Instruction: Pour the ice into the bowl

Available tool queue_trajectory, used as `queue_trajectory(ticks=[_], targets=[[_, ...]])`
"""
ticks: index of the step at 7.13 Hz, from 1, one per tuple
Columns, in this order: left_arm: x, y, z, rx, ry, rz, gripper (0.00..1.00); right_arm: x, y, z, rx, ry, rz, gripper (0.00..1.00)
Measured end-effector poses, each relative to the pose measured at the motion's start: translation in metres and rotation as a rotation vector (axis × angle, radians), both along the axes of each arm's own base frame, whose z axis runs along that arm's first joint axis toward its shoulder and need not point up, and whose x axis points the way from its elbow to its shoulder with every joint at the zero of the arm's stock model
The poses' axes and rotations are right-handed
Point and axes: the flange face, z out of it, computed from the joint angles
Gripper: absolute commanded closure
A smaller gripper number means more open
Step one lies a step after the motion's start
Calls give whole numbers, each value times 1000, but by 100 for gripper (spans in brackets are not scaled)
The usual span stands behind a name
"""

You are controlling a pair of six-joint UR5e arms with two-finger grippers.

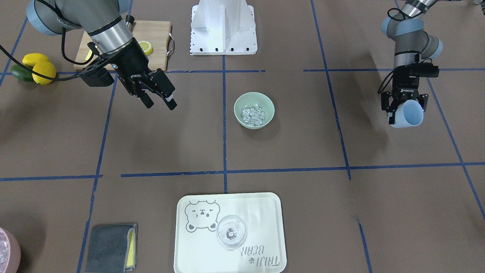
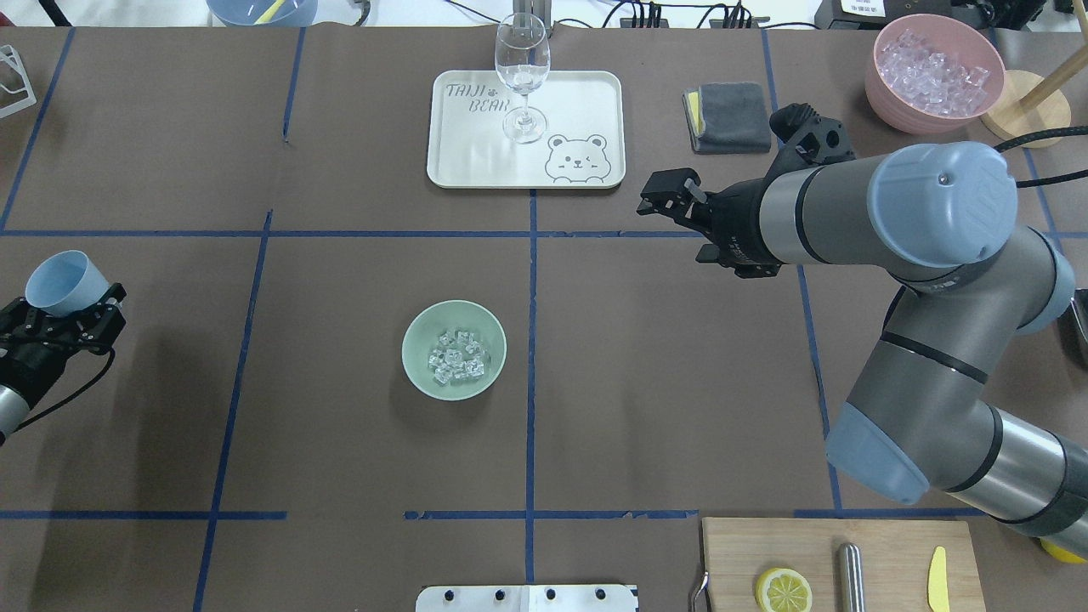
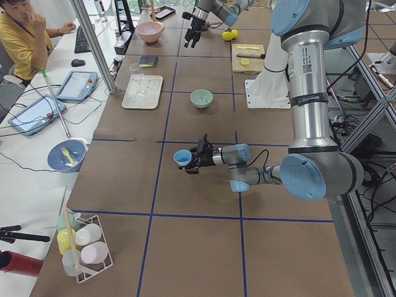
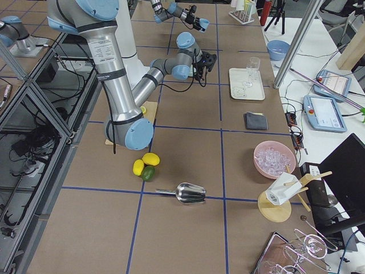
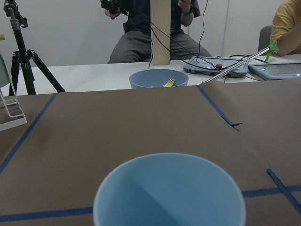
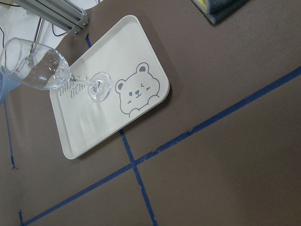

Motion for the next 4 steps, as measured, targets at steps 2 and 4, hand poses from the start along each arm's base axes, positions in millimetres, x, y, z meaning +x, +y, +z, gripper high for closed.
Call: queue_trajectory(ticks=[2, 4], targets=[[15, 25, 12, 32, -6, -59, 100, 2, 1, -1, 2, -3, 0, 0], [25, 42, 20, 57, -26, -79, 100, 2, 2, -2, 2, -4, -1, 0]])
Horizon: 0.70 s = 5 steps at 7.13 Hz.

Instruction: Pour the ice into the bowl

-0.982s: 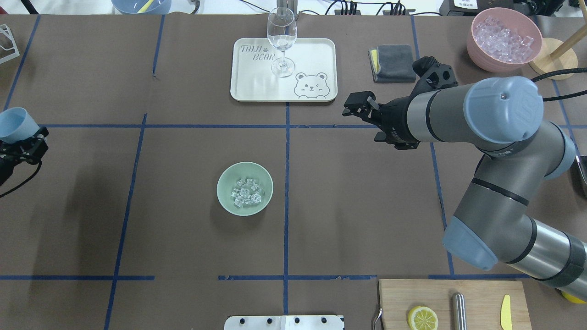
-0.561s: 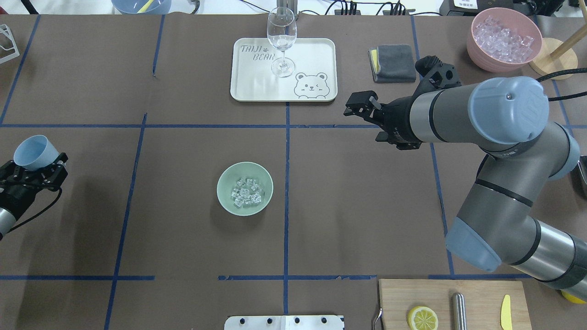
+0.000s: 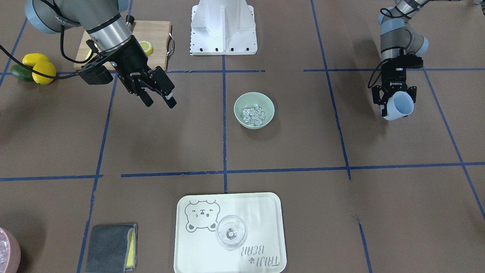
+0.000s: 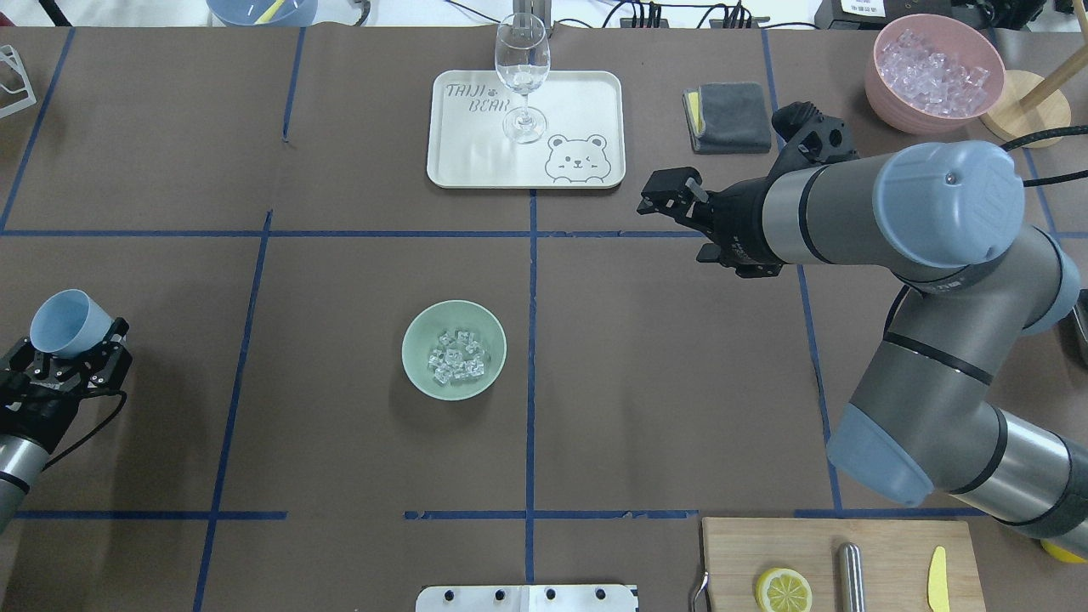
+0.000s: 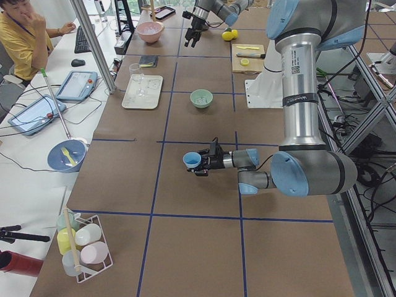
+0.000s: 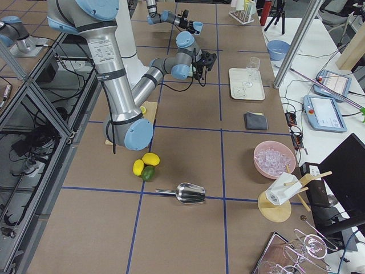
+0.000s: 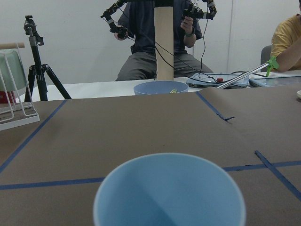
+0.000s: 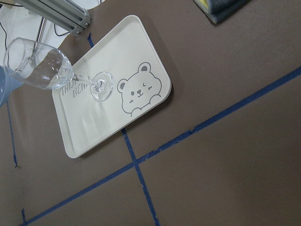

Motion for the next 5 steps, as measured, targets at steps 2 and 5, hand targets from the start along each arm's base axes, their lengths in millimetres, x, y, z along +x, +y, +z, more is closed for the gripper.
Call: queue_trajectory(ticks=[2, 5], targets=[[3, 7, 11, 6, -27, -3, 80, 0, 1, 0, -1, 1, -2, 0], [5, 10, 16, 3, -38, 7, 57, 0, 1, -1, -1, 0, -3, 0]])
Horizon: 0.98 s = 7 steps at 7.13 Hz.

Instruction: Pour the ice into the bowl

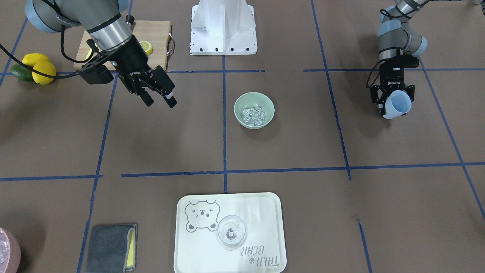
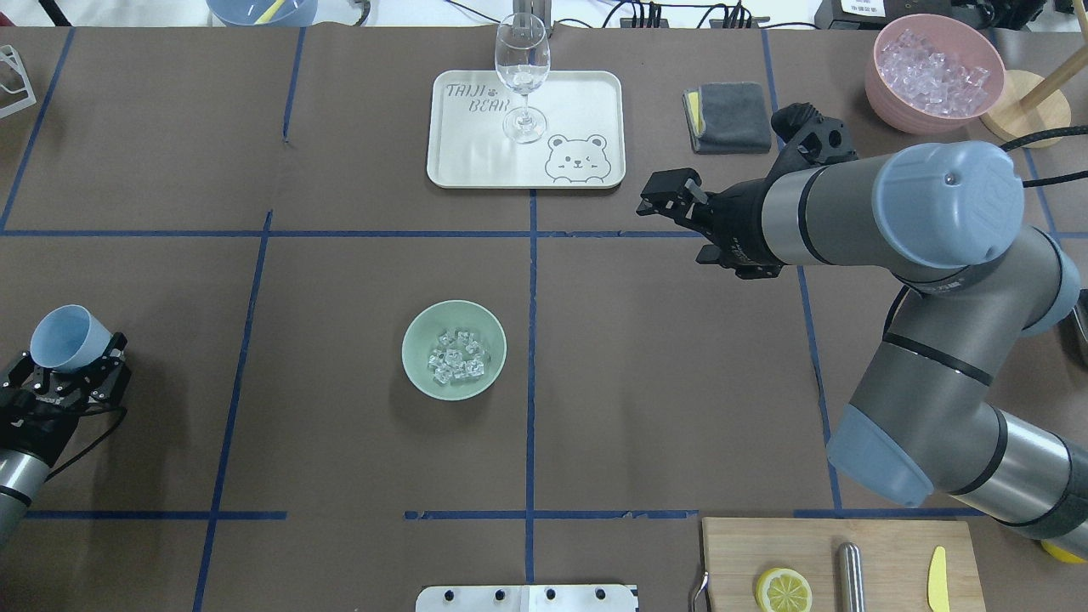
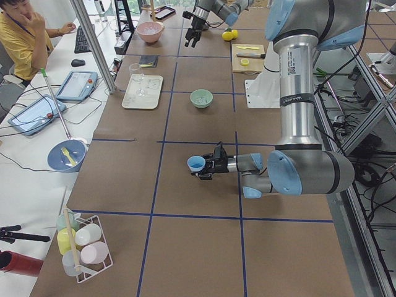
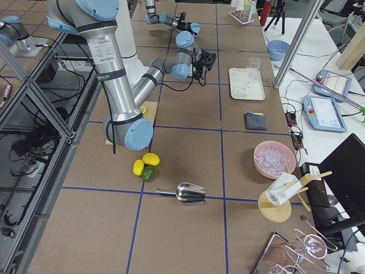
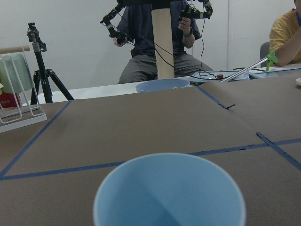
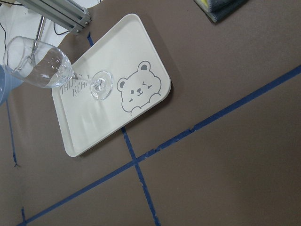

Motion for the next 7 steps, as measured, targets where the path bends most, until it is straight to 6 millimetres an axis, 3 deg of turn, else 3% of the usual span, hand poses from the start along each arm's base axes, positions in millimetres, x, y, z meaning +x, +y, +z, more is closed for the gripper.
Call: queue_trajectory(ticks=[2, 4, 6, 7], targets=[[1, 2, 3, -7, -5, 16, 50, 0, 0, 0, 0, 0, 1, 0], [3, 3, 7, -18, -11, 41, 3, 1, 0, -2, 2, -3, 2, 0], [0, 4, 9, -22, -18, 54, 0, 3, 1, -9, 11, -13, 3, 0], [-12, 6, 11, -30, -31, 73, 0, 4, 2, -11, 15, -18, 3, 0]])
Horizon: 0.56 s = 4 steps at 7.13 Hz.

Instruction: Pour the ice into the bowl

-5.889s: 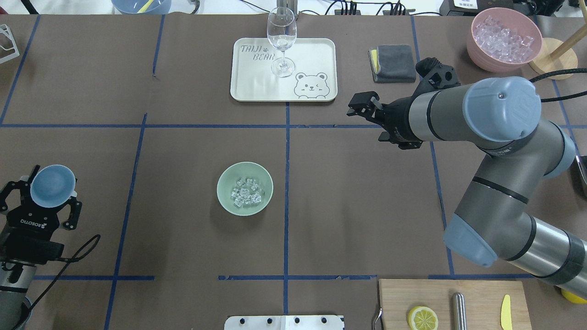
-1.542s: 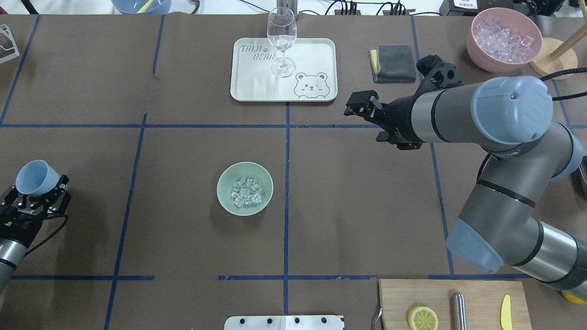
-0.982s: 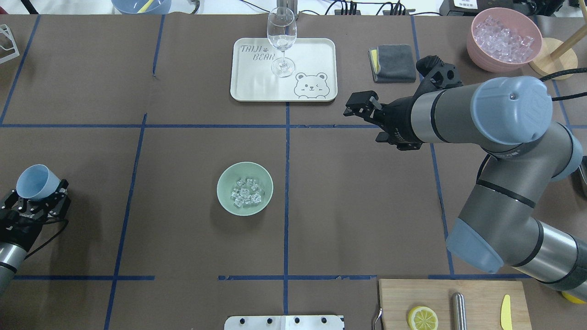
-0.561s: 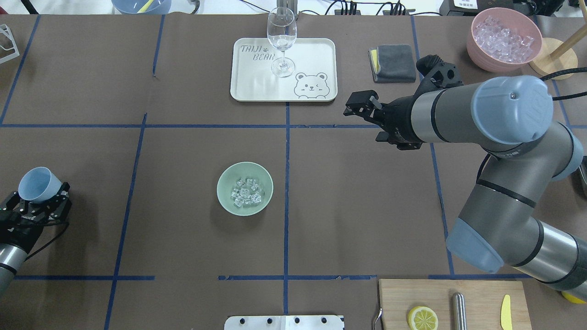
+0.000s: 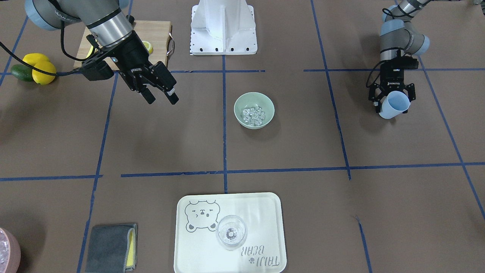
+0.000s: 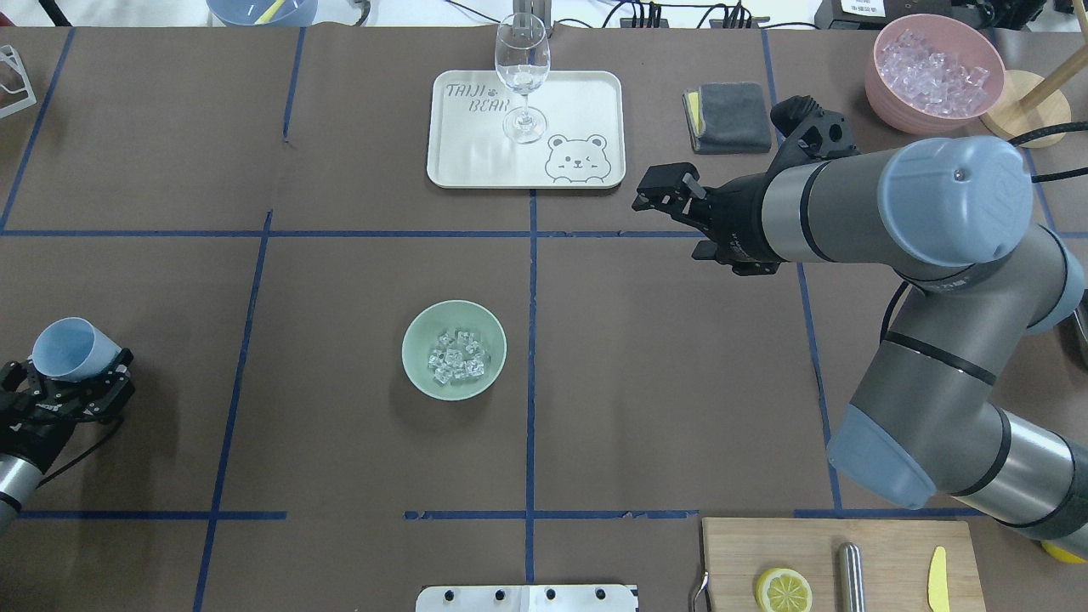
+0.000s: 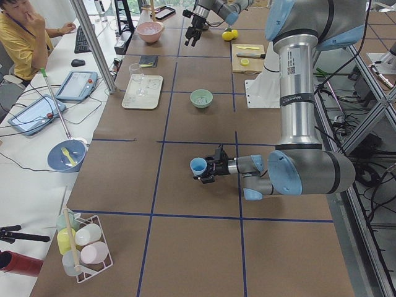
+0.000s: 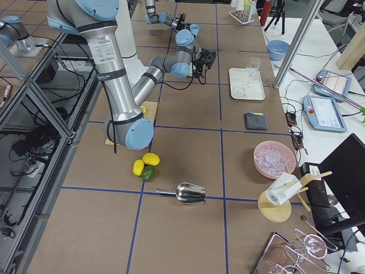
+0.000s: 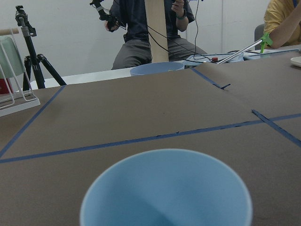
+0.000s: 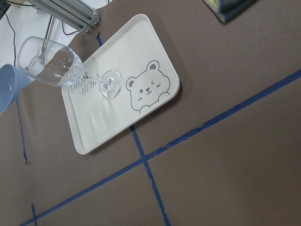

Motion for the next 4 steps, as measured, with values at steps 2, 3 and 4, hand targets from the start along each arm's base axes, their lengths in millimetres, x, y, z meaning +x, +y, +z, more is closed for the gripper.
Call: queue_trajectory(ticks=[2, 3, 4], targets=[[-37, 10, -16, -23, -13, 96, 0, 1, 0, -2, 2, -2, 0, 0], [-46, 15, -22, -41, -15, 156, 0, 1, 0, -2, 2, -2, 2, 0], [-55, 21, -26, -58, -30, 223, 0, 1, 0, -2, 3, -3, 3, 0]])
